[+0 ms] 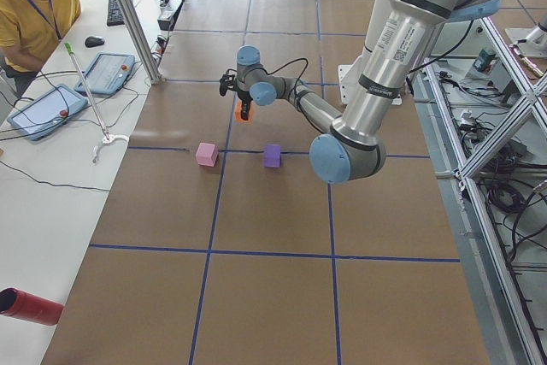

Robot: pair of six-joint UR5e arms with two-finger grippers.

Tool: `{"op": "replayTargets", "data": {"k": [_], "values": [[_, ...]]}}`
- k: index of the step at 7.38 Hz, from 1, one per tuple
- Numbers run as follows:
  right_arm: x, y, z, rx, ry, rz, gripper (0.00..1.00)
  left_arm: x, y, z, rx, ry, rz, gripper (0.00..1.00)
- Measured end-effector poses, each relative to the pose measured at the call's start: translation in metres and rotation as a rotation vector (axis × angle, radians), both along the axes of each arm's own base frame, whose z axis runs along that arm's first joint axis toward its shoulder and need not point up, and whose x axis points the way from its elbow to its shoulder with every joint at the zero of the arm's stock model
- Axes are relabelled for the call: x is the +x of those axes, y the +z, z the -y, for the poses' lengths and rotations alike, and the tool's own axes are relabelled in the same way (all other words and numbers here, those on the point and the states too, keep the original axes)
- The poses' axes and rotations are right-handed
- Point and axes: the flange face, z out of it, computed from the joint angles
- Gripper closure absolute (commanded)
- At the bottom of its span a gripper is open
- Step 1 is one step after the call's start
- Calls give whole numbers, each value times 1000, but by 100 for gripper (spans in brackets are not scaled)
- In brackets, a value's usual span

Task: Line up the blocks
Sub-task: 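Carry the orange cube with the left gripper between the pink and purple cubes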

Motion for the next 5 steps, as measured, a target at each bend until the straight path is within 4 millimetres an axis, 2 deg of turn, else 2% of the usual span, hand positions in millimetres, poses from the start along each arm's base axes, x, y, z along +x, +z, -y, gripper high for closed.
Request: {"op": "replayTargets", "data": {"k": [2, 3, 4, 5], "values": [[0, 0, 0, 0, 0, 0, 0, -58, 61, 5, -20, -1, 58, 87], [0, 0, 0, 0, 0, 0, 0, -71, 81, 5, -30, 4, 80, 87], [0, 0, 0, 0, 0, 0, 0, -74, 95, 6, -49, 13, 89, 86], [0, 0, 0, 0, 0, 0, 0, -74, 106, 6, -76, 20, 93, 80]]}}
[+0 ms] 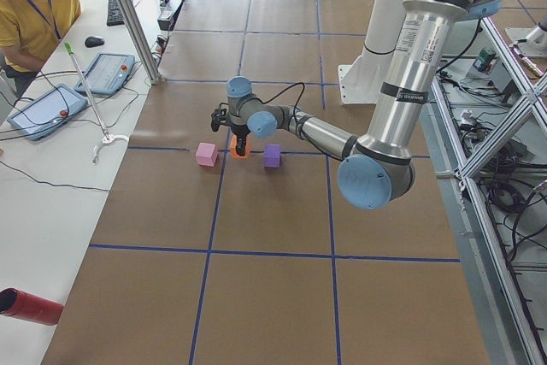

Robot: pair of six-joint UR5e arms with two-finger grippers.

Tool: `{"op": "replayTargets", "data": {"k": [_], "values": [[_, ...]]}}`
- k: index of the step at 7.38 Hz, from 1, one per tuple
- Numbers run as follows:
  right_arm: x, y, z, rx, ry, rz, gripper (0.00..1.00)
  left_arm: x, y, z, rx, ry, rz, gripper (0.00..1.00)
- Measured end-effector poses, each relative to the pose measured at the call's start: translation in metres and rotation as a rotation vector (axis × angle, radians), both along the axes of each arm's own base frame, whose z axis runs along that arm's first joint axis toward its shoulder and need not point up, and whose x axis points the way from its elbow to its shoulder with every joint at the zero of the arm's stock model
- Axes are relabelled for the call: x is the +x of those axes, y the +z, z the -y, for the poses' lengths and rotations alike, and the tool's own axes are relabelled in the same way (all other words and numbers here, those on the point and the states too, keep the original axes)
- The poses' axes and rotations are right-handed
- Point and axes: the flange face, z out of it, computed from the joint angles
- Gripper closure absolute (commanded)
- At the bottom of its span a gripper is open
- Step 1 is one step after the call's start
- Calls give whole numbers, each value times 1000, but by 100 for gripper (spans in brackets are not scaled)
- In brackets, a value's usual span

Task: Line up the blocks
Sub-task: 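Carry the orange cube with the left gripper between the pink and purple cubes, then open the left gripper to release the orange cube and lift away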

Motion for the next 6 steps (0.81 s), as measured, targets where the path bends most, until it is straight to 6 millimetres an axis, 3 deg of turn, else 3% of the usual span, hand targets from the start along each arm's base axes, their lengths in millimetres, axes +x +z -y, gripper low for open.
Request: {"op": "replayTargets", "data": {"k": [1, 2, 3, 5, 6], "values": [[0, 0, 0, 0, 0, 0, 0, 3, 10, 1, -27, -3, 7, 64], [0, 0, 0, 0, 0, 0, 0, 5, 19, 1, -45, -6, 13, 23], [0, 0, 0, 0, 0, 0, 0, 6, 24, 2, -53, -8, 17, 1], [0, 0, 0, 0, 0, 0, 0, 2, 22, 3, -53, -17, 13, 0], [0, 0, 0, 1, 0, 0, 0, -9, 14, 8, -42, -35, 3, 0]]}}
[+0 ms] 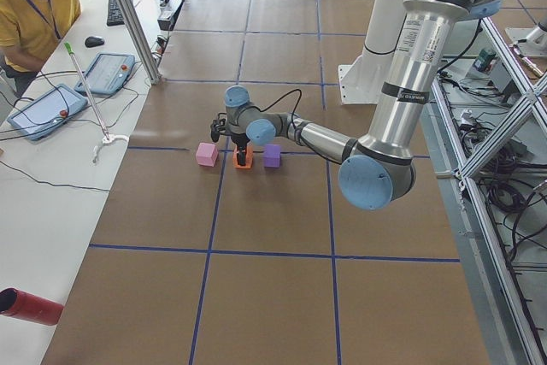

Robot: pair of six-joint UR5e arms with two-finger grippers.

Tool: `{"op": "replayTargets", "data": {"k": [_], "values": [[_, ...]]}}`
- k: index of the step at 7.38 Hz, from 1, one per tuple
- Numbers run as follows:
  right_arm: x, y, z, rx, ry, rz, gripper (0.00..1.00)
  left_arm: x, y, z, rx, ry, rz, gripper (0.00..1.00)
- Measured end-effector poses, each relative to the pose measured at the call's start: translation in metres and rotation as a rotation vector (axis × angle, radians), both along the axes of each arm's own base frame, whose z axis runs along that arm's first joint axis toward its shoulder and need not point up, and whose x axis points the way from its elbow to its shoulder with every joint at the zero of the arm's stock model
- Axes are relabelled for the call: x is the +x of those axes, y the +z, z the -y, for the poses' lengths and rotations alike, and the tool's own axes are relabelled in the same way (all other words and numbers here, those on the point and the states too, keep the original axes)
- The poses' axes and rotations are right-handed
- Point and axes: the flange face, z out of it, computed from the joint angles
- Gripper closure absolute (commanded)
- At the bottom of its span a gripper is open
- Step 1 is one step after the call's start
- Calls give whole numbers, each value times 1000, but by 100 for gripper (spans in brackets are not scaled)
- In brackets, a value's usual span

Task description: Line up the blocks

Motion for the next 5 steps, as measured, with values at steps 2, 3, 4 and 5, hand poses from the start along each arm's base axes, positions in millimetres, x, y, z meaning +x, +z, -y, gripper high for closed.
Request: {"op": "replayTargets", "data": {"k": [2, 3, 4, 5], "values": [[0, 0, 0, 0, 0, 0, 0, -53, -26, 18, 47, -77, -27, 0], [0, 0, 0, 0, 0, 0, 0, -91, -33, 29, 76, -122, -30, 0], [0, 0, 0, -1, 0, 0, 0, -136, -27, 39, 119, -132, 1, 0], [0, 1, 0, -1, 0, 0, 0, -188, -3, 43, 167, -84, 71, 0]]}}
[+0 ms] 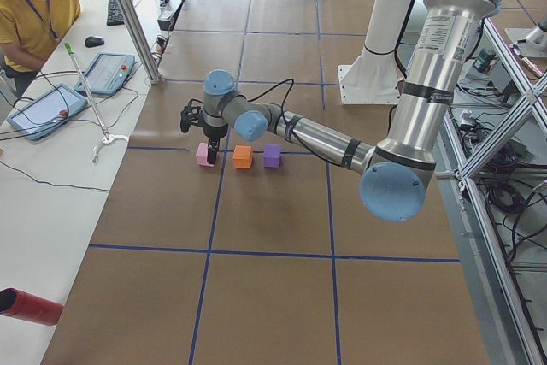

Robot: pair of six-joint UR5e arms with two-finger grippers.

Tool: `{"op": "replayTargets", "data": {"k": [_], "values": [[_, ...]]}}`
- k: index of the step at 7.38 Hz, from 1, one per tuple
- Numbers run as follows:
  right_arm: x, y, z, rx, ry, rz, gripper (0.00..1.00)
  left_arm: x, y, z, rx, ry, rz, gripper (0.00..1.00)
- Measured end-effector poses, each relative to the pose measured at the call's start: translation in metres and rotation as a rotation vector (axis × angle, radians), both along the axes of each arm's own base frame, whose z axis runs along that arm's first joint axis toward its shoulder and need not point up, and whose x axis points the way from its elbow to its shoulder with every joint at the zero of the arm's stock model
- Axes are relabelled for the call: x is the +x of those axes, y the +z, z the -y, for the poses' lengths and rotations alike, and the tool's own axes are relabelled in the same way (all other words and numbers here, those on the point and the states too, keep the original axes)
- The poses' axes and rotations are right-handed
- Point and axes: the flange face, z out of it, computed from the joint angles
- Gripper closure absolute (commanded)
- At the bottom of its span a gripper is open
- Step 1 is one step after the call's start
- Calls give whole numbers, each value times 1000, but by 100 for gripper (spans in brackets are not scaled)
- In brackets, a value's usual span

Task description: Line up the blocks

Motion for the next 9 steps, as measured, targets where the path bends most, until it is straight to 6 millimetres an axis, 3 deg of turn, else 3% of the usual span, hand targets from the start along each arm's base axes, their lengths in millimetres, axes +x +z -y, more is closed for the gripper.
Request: {"op": "replayTargets", "data": {"k": [1, 2, 4, 6, 9], "values": [[0, 0, 0, 0, 0, 0, 0, -50, 32, -5, 29, 78, 71, 0], [0, 0, 0, 0, 0, 0, 0, -92, 71, -24, 44, 166, 103, 0], [0, 0, 0, 0, 0, 0, 0, -145, 136, -71, 27, 250, 111, 0], [0, 0, 0, 0, 0, 0, 0, -158, 155, -90, -2, 255, 84, 0], [0, 0, 0, 0, 0, 0, 0, -163, 156, -92, -3, 252, 35, 0]]}}
